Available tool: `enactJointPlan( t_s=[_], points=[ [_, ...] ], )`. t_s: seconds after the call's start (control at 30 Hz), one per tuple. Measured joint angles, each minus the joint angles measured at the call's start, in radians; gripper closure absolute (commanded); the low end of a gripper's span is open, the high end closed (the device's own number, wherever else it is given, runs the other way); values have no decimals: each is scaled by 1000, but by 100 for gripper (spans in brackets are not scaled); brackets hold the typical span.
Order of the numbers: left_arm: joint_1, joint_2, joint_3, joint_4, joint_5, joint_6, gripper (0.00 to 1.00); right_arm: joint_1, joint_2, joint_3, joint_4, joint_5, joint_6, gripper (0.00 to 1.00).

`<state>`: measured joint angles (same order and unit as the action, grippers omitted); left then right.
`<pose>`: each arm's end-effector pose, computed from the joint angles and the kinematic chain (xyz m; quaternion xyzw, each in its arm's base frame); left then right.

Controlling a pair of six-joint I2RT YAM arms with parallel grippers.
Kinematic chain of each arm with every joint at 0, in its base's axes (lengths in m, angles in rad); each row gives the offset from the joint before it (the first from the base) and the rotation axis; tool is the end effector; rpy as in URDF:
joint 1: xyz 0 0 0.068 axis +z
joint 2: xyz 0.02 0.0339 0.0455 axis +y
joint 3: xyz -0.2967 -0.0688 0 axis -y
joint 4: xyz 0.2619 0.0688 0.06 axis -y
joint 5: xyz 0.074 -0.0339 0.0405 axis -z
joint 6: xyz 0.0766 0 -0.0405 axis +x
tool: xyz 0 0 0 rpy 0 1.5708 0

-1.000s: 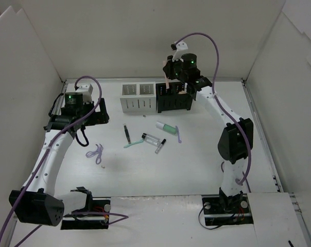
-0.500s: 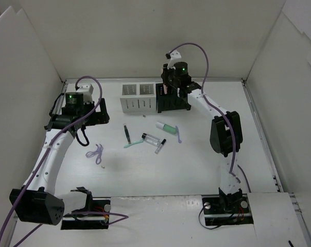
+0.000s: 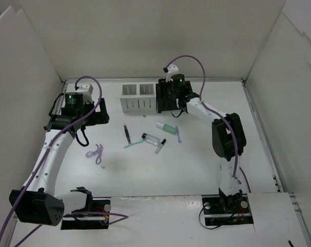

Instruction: Organize the makeup

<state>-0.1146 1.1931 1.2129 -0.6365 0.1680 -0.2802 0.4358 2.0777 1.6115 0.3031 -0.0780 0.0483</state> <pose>0.2898 -0.0463 0.3680 -0.0348 0.8854 -0.1628 0.4340 0.5172 0.2474 0.2843 -0.1714 0.7427 0.1839 0.6207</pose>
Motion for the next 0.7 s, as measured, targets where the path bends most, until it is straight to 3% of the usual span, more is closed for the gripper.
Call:
enactJointPlan(
  t_s=[0.17, 0.33, 0.53, 0.7],
  points=[
    [0, -6, 0, 0, 0, 0, 1, 24, -130, -89, -29, 42, -3, 50],
    [0, -16, 0, -1, 0, 0, 1, 53, -360, -198, -88, 131, 48, 51],
    [0, -31, 0, -1, 1, 0, 0, 96, -595, -341, -223, 260, 266, 54],
    [0, -50, 0, -1, 0, 0, 1, 153, -609, -449, -385, 362, 458, 52]
  ],
)
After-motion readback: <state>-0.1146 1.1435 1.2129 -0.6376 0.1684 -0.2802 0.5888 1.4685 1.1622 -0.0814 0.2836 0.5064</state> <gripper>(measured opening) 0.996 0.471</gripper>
